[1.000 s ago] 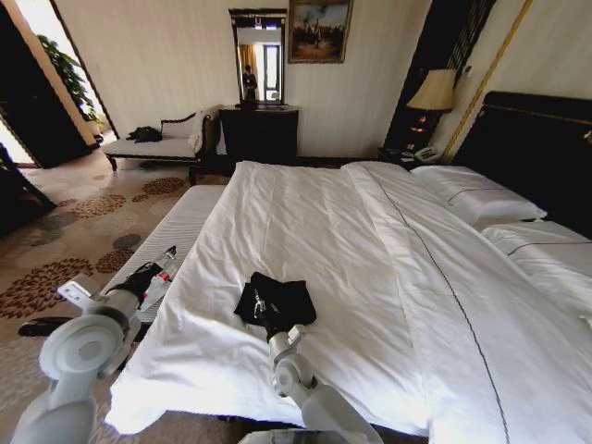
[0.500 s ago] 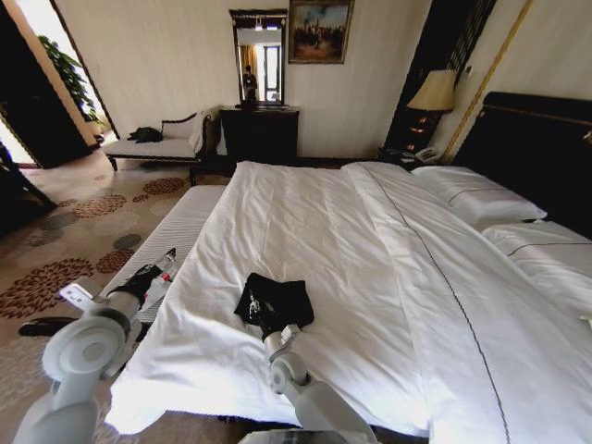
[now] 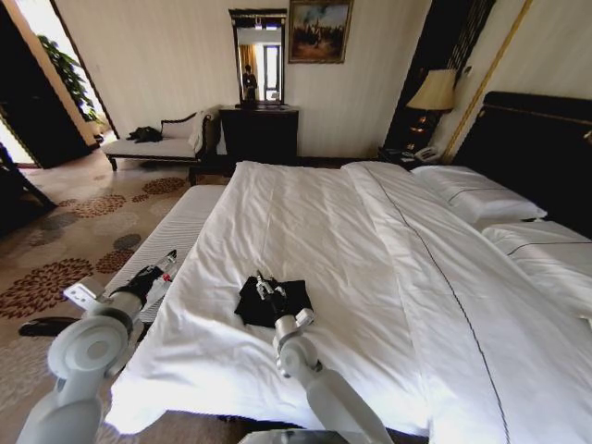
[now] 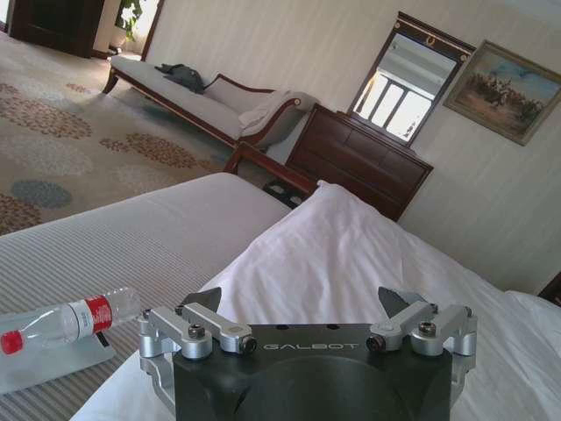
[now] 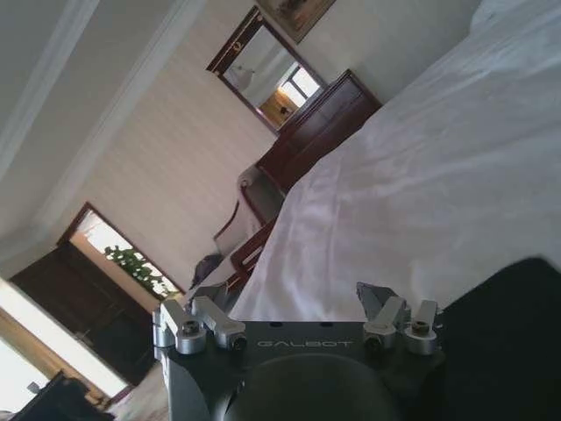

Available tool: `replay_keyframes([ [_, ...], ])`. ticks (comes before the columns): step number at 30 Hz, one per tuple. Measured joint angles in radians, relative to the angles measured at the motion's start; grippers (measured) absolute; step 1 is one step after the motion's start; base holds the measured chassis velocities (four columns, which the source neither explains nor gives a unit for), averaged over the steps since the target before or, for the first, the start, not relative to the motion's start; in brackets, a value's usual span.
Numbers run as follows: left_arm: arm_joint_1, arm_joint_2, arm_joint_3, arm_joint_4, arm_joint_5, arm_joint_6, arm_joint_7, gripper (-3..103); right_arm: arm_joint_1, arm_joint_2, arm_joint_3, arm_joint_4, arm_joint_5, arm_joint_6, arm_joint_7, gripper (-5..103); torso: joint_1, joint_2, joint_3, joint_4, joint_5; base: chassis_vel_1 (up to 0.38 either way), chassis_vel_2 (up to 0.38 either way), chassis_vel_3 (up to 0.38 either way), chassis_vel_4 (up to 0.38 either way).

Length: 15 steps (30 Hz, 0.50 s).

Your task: Fold the clothes on the bed.

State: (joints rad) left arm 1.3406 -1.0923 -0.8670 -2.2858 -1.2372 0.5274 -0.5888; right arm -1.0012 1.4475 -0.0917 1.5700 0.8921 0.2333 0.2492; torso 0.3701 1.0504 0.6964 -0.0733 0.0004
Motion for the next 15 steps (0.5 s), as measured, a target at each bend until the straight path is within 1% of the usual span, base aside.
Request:
replay_keyframes([
  [3,0.003,0.001,-0.002,0.002,0.0,0.0,0.002,100,0.021,-0.028,0.041,0.005,-0.022,-0.04,0.027,95,0.0,0.0,0.0,0.0002,-0.0001,0.0,0.0,0.0,0.0],
  [5,0.004,0.001,-0.002,0.003,0.0,0.0,0.002,100,0.023,-0.038,0.048,0.01,-0.032,-0.051,0.035,95,0.0,0.0,0.0,0.0002,-0.0001,0.0,0.0,0.0,0.0],
  [6,0.006,0.0,0.005,0.005,0.001,0.0,0.007,100,0.031,-0.073,0.075,0.01,-0.102,-0.07,0.039,100,0.0,0.0,0.0,0.0003,-0.0001,0.0,0.0,0.0,0.0],
  [7,0.006,0.0,0.005,0.005,0.001,0.0,0.007,100,0.031,-0.073,0.075,0.01,-0.102,-0.07,0.039,100,0.0,0.0,0.0,0.0003,-0.0001,0.0,0.0,0.0,0.0],
  [8,0.01,-0.002,0.014,0.008,0.007,-0.006,0.016,100,0.035,-0.101,0.098,0.002,-0.176,-0.071,0.029,100,0.0,0.0,0.0,0.0003,-0.0001,0.0,0.0,0.0,0.0],
  [9,0.015,-0.005,0.027,0.011,0.018,-0.016,0.028,100,0.036,-0.125,0.118,-0.003,-0.227,-0.071,0.02,100,0.0,0.0,0.0,0.0002,0.0001,0.0,0.0,0.0,0.0],
  [10,0.024,-0.01,0.047,0.015,0.039,-0.034,0.047,100,0.033,-0.164,0.147,-0.002,-0.279,-0.071,0.012,100,0.0,0.0,0.0,0.0002,0.0,0.0,0.0,0.0,0.0],
  [11,0.032,-0.014,0.065,0.017,0.059,-0.049,0.061,100,0.029,-0.187,0.166,0.004,-0.297,-0.071,0.011,100,0.0,0.0,0.0,0.0001,0.0001,0.0,0.0,0.0,0.0],
  [12,0.032,-0.014,0.065,0.017,0.059,-0.049,0.061,100,0.029,-0.187,0.166,0.004,-0.297,-0.071,0.011,100,0.0,0.0,0.0,0.0001,0.0001,0.0,0.0,0.0,0.0],
  [15,0.06,-0.037,0.145,0.02,0.181,-0.13,0.13,100,-0.024,-0.311,0.278,0.084,-0.335,-0.071,0.008,100,0.0,0.0,0.0,-0.0001,0.0,0.0,0.0,0.0,0.0],
])
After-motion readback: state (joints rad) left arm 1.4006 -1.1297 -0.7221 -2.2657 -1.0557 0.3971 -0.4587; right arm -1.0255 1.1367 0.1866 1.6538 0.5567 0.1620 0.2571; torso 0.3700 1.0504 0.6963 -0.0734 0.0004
